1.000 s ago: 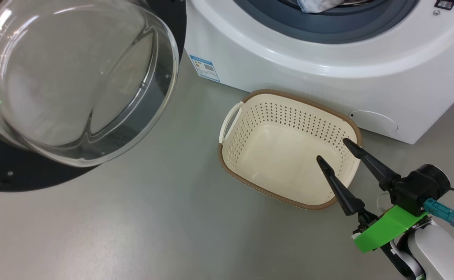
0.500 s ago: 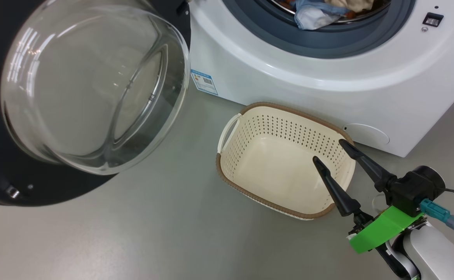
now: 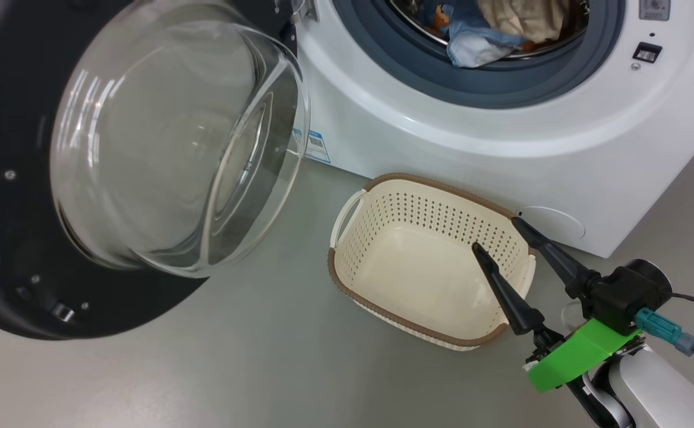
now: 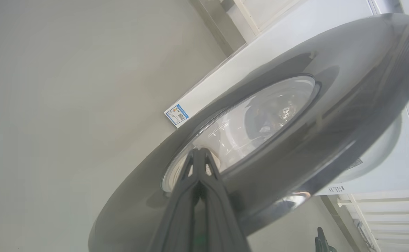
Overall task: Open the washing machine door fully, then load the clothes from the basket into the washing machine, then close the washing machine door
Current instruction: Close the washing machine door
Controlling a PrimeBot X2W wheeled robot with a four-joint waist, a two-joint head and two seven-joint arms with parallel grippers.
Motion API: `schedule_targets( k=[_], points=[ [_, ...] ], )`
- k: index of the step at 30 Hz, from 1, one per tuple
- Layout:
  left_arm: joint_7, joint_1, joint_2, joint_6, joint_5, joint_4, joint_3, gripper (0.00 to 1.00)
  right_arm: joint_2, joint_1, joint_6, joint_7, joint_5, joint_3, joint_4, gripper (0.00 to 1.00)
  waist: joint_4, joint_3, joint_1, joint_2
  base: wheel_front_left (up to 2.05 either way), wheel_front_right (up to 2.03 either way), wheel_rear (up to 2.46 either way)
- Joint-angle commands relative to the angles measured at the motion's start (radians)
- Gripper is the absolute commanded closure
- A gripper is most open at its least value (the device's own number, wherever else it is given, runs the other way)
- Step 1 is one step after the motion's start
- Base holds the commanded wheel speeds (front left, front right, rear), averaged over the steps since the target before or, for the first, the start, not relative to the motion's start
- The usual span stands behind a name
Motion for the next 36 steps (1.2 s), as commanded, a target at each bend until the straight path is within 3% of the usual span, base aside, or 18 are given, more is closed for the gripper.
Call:
schedule_targets(
  k=[1,20,36],
  points=[
    [0.026,-0.006,0.062,-0.001,-0.014,-0.047,0.026,1.00,0.004,0.023,0.005,-0.008,0.002,0.005,-0.022,0.00,-0.006,-0.010,0.0001,0.0000,0.00,0.00,0.00],
    [0.176,0.043,0.030,-0.001,-0.055,-0.317,-0.026,1.00,0.024,0.060,0.005,-0.008,-0.004,-0.039,-0.021,0.00,-0.059,-0.063,0.0001,0.0000,0.00,0.00,0.00],
    [0.228,0.029,-0.046,-0.001,-0.066,-0.508,-0.065,1.00,0.046,0.073,0.005,-0.008,-0.010,-0.064,-0.024,0.00,-0.150,-0.083,0.0001,0.0000,0.00,0.00,0.00]
  ],
)
